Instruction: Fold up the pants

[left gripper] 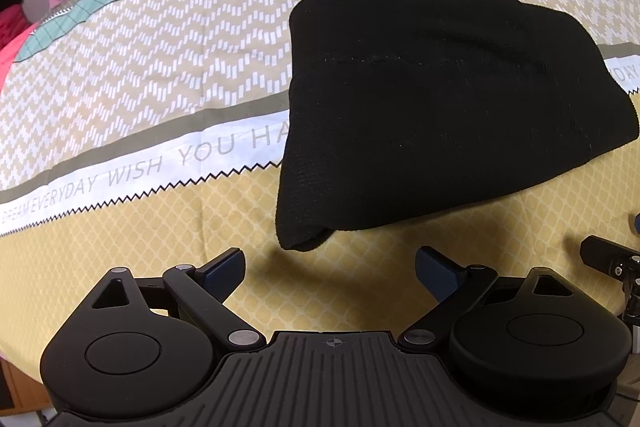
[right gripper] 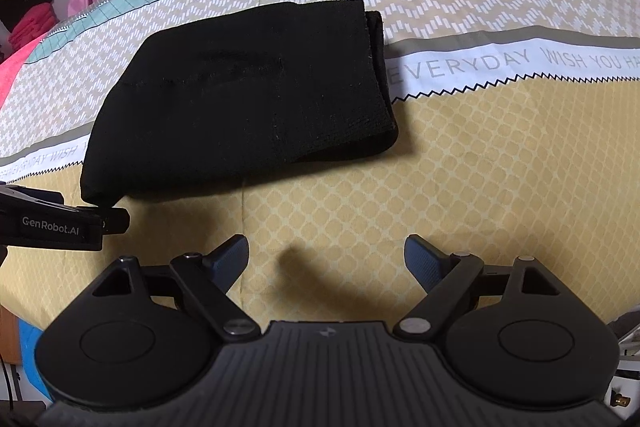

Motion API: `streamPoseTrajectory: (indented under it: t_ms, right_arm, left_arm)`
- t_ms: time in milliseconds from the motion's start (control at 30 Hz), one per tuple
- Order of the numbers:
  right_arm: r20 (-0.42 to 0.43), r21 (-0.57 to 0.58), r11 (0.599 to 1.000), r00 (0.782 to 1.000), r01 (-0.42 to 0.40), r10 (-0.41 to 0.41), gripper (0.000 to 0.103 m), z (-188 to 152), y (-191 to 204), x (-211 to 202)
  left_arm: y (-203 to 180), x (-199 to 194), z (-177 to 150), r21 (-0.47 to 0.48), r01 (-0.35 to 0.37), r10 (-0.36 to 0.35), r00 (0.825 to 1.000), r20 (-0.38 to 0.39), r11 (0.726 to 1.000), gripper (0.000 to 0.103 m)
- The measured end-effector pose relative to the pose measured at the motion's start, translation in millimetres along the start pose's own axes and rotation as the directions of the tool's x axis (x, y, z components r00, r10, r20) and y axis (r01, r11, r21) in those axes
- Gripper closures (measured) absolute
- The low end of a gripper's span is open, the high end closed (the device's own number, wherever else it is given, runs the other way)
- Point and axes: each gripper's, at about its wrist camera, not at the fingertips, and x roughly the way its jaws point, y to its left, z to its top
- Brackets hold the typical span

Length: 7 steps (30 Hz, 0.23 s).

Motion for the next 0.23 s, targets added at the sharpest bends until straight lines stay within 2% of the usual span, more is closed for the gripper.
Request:
streamPoseTrajectory:
  t_ms: [100, 233]
  right_arm:
    - [-0.008, 0.0, 1.0, 1.0, -0.002, 0.002, 0.015, -0.3, 1.4, 2.3]
    - [-0.029, 0.0, 1.0, 1.0, -0.004, 0.004, 0.015, -0.4, 2.3, 6.6]
  left_arm:
    - [0.0, 0.2, -0.6, 0.0, 0.03, -0.03, 1.0, -0.005, 1.0, 0.0]
    - [0.3, 1.4, -0.2, -0.009, 0.033, -0.033, 0.999, -0.012, 0.999, 0.0]
